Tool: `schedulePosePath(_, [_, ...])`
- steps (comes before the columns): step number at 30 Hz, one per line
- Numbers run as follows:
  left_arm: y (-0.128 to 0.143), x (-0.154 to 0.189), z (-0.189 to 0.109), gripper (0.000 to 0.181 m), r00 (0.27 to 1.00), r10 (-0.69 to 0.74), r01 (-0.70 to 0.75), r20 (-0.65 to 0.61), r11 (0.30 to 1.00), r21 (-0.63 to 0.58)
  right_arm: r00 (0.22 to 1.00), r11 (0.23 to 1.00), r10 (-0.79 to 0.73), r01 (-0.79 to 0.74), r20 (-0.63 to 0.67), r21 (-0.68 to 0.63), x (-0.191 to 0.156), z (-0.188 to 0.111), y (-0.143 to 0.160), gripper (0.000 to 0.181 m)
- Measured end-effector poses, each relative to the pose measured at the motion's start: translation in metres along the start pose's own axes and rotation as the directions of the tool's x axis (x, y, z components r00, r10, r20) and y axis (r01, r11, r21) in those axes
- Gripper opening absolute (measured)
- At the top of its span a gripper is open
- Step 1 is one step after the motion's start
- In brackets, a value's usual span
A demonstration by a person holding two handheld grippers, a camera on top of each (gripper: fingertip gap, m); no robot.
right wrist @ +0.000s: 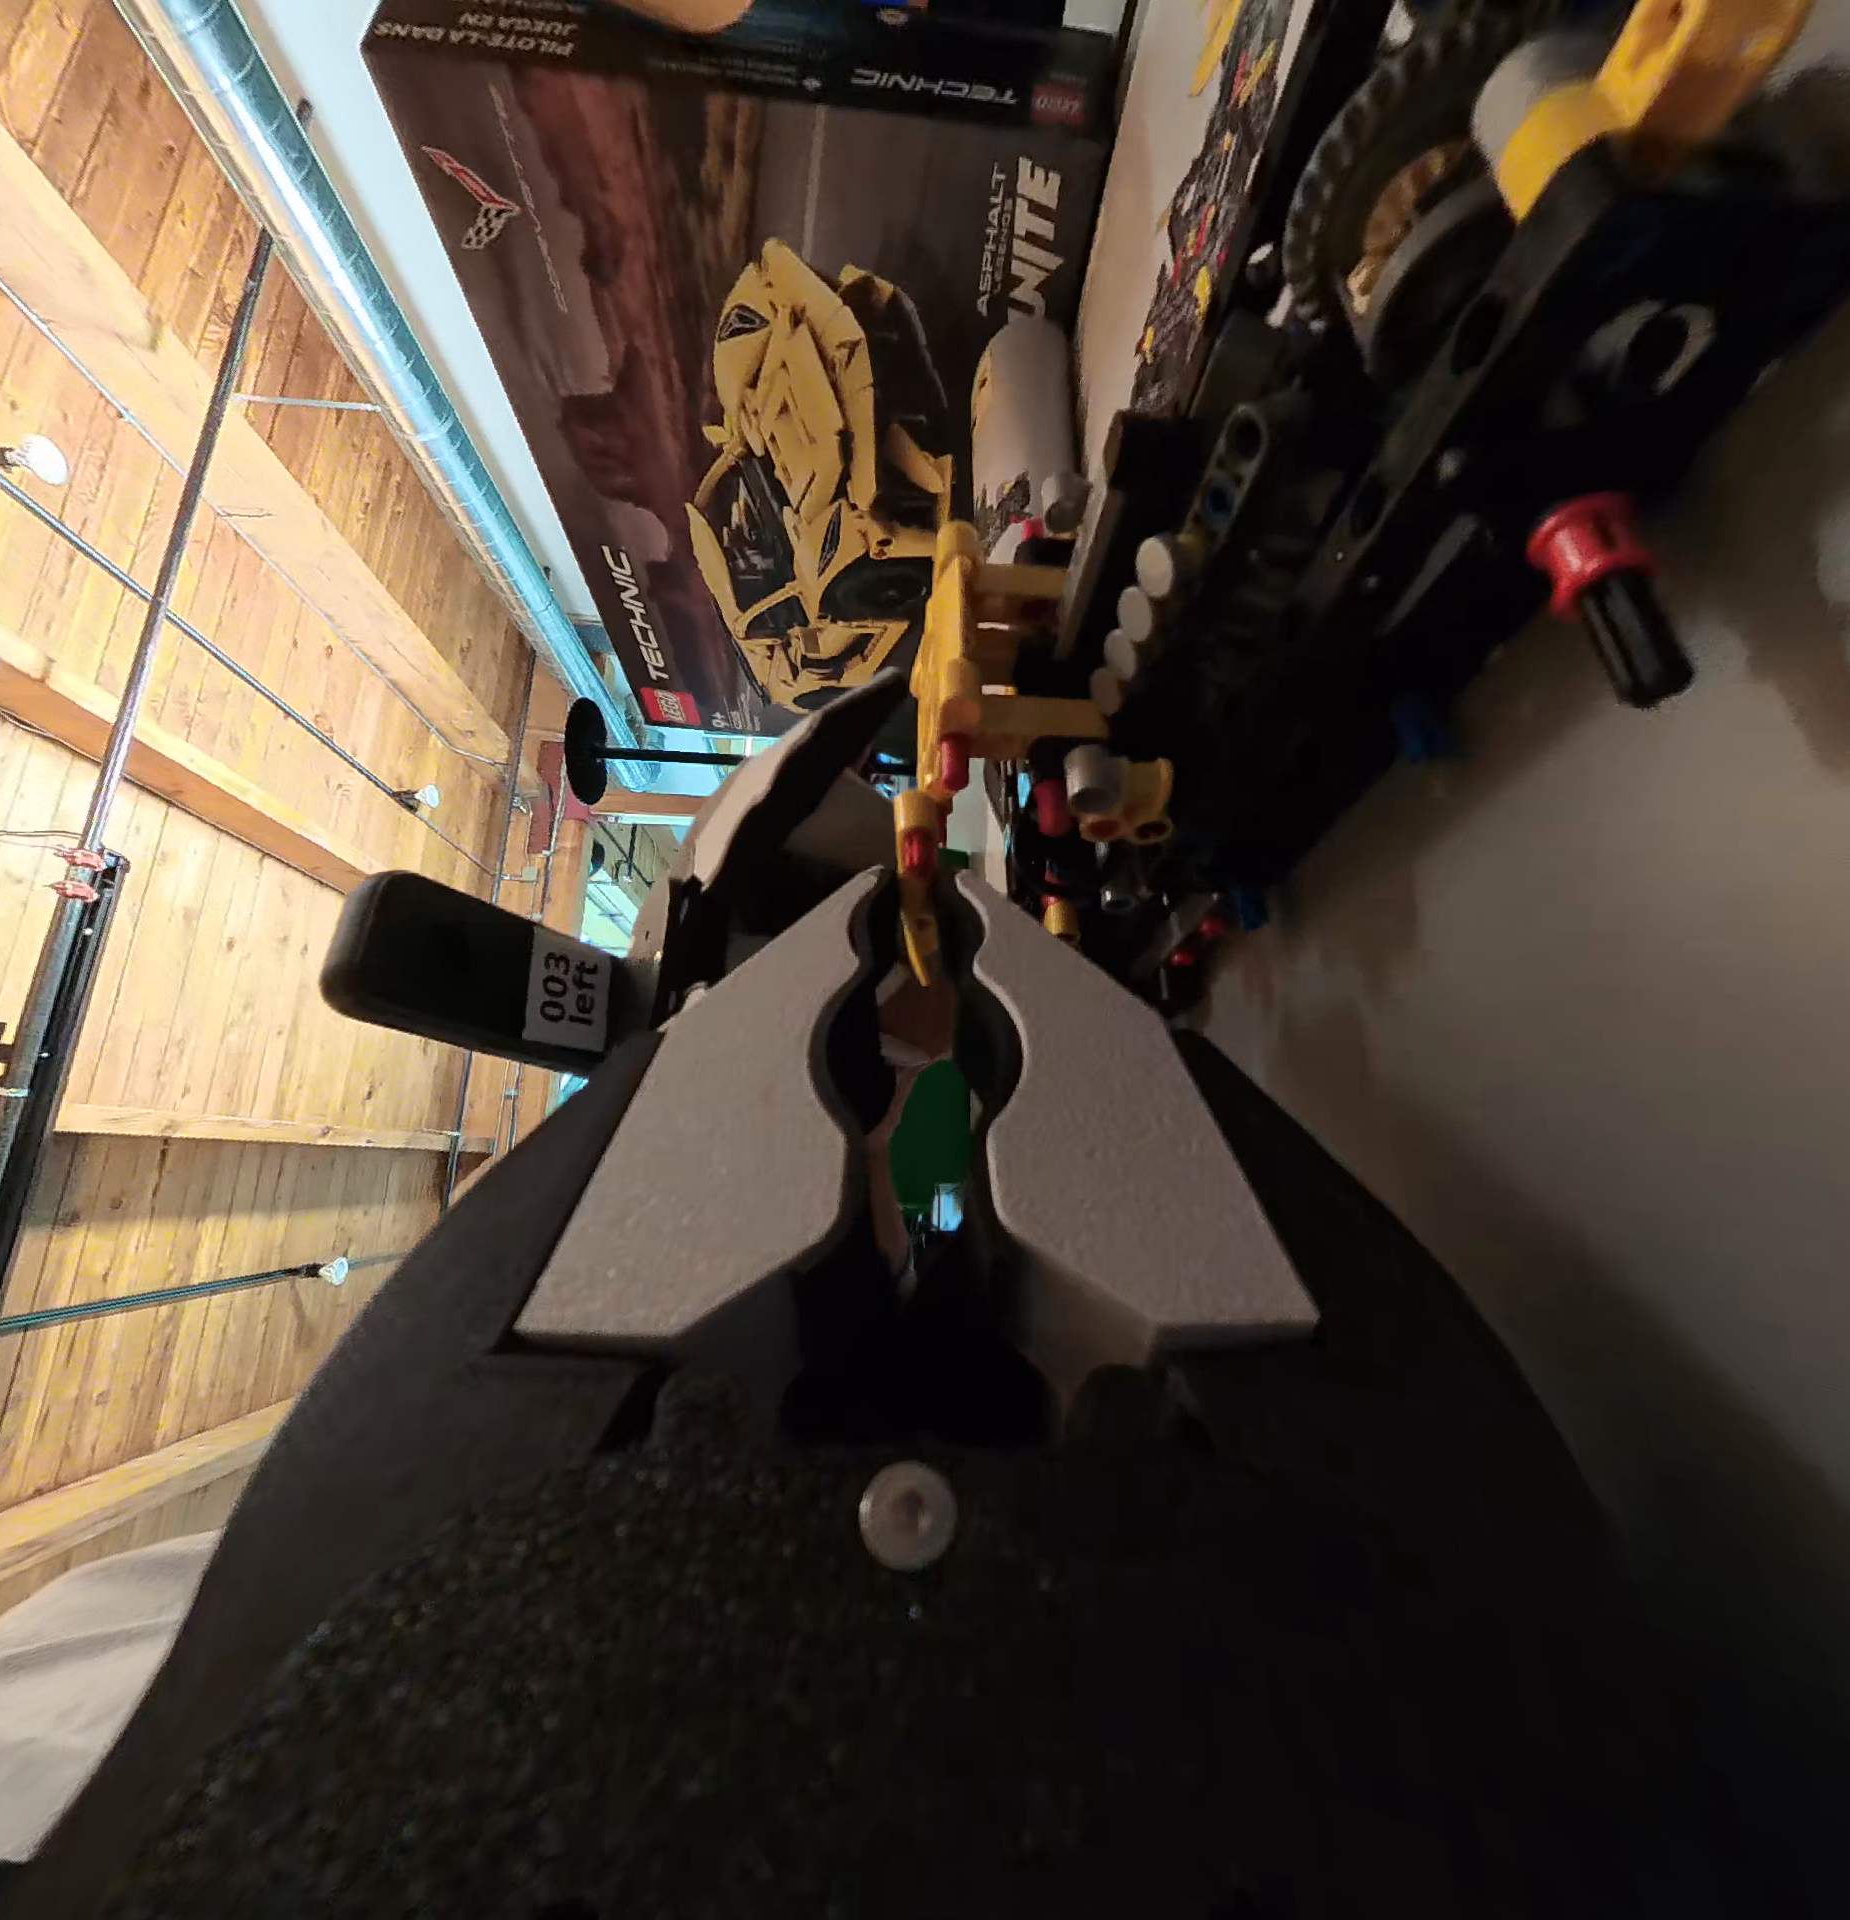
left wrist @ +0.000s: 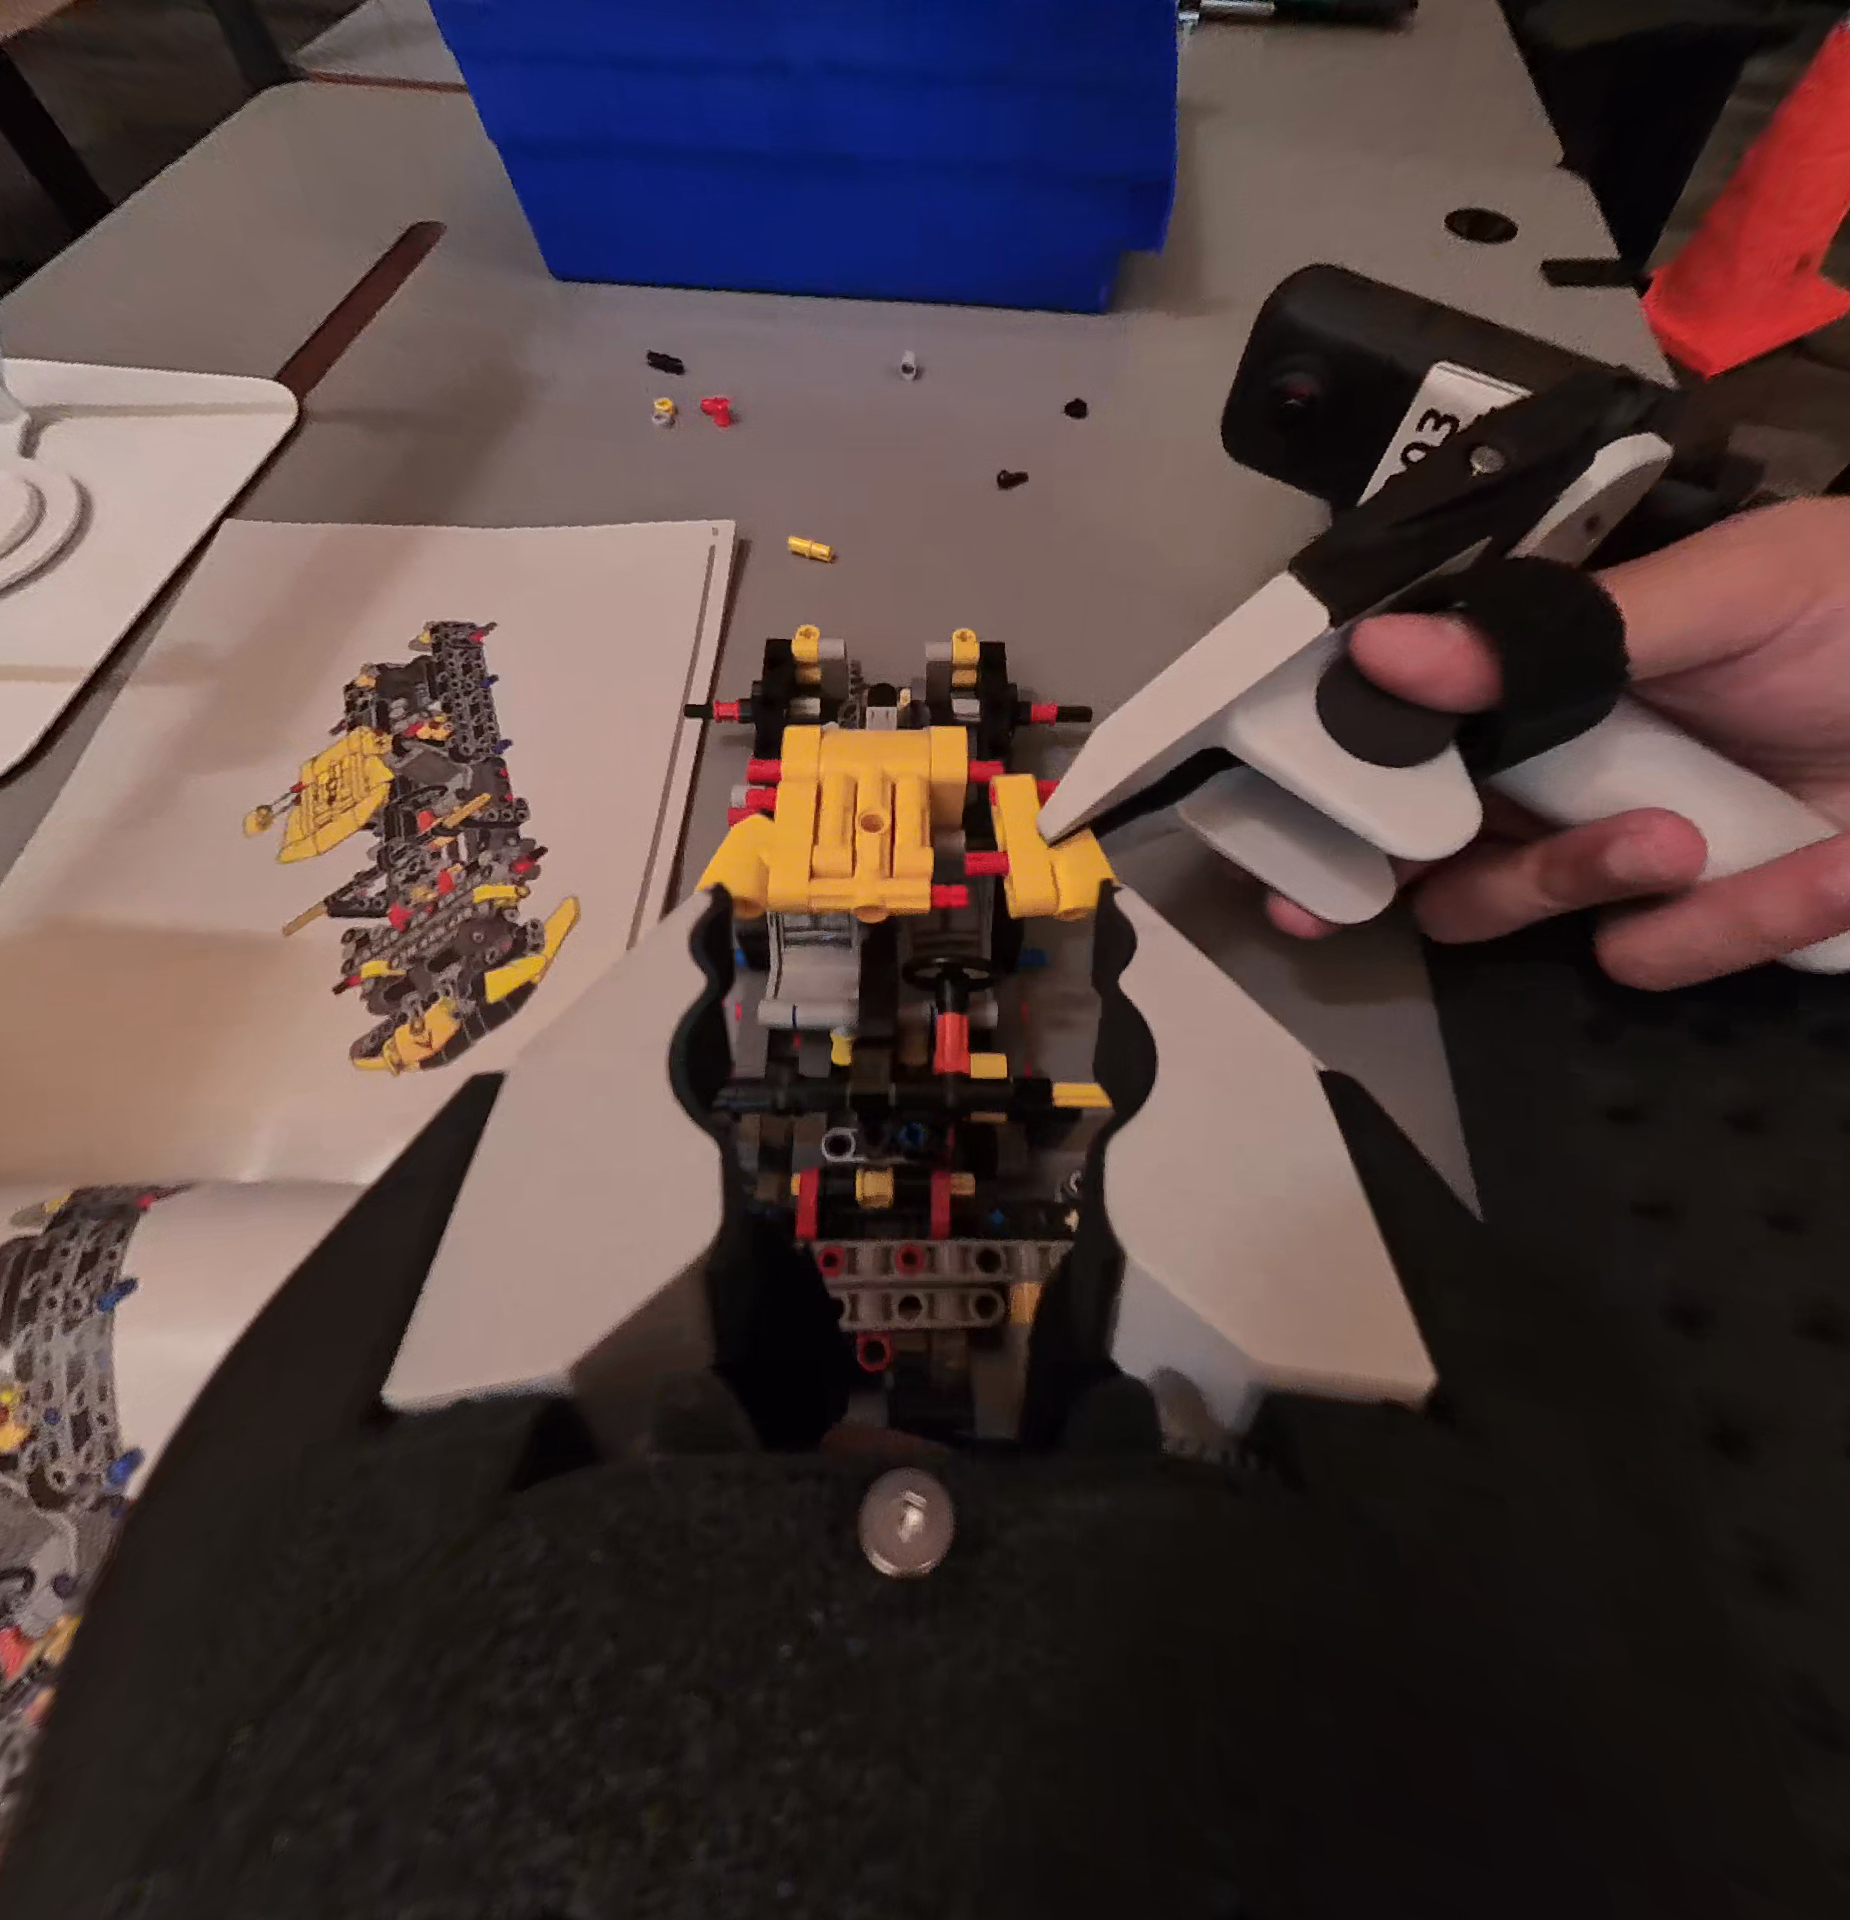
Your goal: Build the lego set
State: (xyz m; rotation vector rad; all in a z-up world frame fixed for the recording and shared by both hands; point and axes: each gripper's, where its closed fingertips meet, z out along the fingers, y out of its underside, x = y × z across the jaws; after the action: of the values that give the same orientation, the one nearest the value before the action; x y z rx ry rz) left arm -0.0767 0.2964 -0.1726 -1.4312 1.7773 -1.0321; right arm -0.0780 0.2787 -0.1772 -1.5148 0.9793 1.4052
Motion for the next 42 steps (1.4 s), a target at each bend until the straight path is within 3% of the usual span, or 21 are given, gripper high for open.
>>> schedulePosePath(11, [-0.008, -0.008, 0.003, 0.083, 0.999, -0.008, 0.011, -0.031, 0.996, 0.089, 0.998, 0.998, 0.066, -0.066, 0.022, 0.011, 0.003, 0.002, -0.005, 0.005])
schedulePosePath(27, [0.000, -0.004, 0.022, 0.082, 0.996, 0.053, -0.054, -0.076, 0.998, -0.020, 0.990, 0.990, 0.138, -0.139, 0.041, 0.021, 0.006, 0.005, -0.009, 0.005])
schedulePosePath(42, [0.000, -0.005, 0.025, 0.082, 0.998, 0.059, -0.059, -0.002, 0.997, -0.050, 0.989, 0.989, 0.142, -0.143, 0.043, 0.028, 0.006, 0.006, -0.010, 0.006])
